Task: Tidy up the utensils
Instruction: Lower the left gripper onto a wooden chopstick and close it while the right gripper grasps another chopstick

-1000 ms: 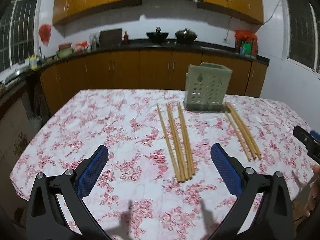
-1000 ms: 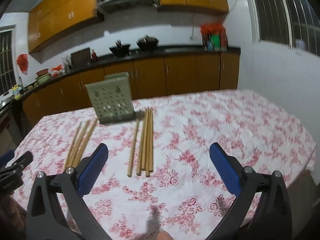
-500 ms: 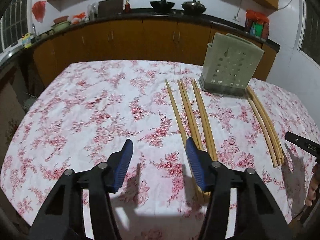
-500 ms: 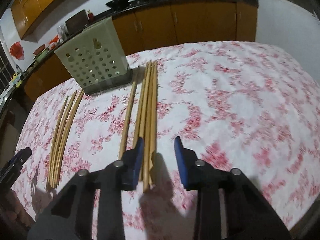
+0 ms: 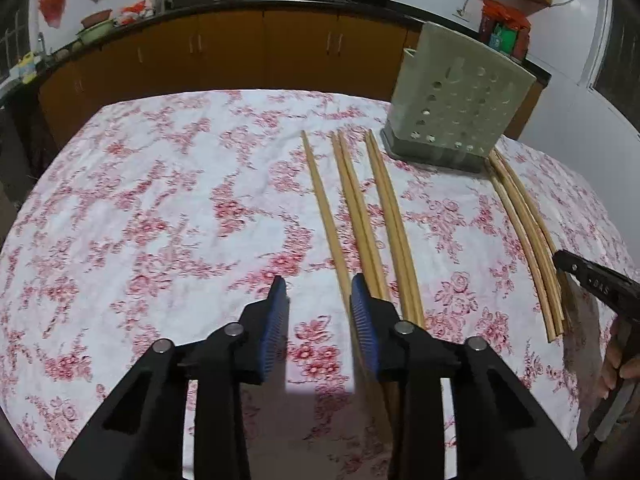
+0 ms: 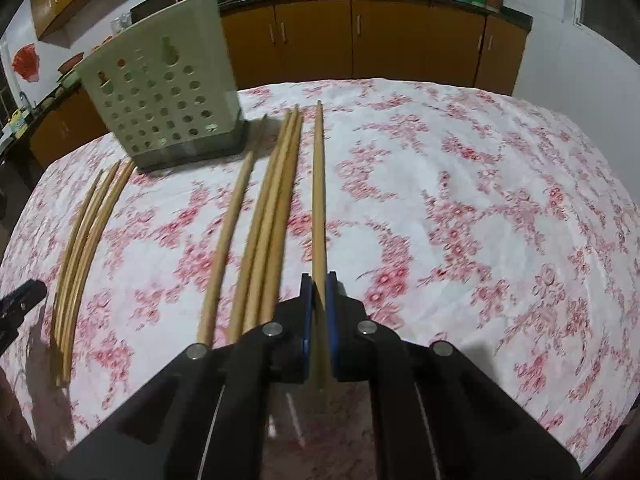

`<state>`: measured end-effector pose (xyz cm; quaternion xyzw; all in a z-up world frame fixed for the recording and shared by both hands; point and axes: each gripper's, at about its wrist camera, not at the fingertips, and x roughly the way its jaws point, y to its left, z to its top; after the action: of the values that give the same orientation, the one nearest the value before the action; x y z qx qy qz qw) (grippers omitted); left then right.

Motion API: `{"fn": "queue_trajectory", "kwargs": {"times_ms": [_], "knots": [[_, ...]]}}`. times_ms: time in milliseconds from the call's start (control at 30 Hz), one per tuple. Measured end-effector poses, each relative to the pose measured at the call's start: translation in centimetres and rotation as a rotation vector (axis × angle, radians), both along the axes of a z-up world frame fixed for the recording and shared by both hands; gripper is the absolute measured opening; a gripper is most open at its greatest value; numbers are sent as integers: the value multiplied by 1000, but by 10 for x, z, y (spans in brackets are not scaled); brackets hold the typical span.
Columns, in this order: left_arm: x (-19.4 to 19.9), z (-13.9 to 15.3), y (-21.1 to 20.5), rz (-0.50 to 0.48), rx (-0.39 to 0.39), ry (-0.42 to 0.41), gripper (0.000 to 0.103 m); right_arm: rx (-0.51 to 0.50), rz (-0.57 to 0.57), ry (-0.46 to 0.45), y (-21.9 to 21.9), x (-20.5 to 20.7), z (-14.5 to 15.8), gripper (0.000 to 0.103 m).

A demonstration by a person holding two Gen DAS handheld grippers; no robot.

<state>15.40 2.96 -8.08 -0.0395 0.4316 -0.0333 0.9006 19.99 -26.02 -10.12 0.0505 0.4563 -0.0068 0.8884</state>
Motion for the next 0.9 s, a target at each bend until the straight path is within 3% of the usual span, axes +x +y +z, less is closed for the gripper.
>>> {"fn": "queue_trajectory", "kwargs": {"times_ms": [300,367,767,900], "knots": [[6,-8,-12,-53,19,32,20,-16,11,-14,-2,4,-1,9],[9,-11,-13,-56,49,41,9,-23,13,-18,-2,5,-1,9],[14,-15,-6,-68,122,-10,8,-67,35,-75,2,-6,-3,9],[11,-13,-4,-64,106,-9,8,-44,31,-76,-1,-9,-3,9]]}}
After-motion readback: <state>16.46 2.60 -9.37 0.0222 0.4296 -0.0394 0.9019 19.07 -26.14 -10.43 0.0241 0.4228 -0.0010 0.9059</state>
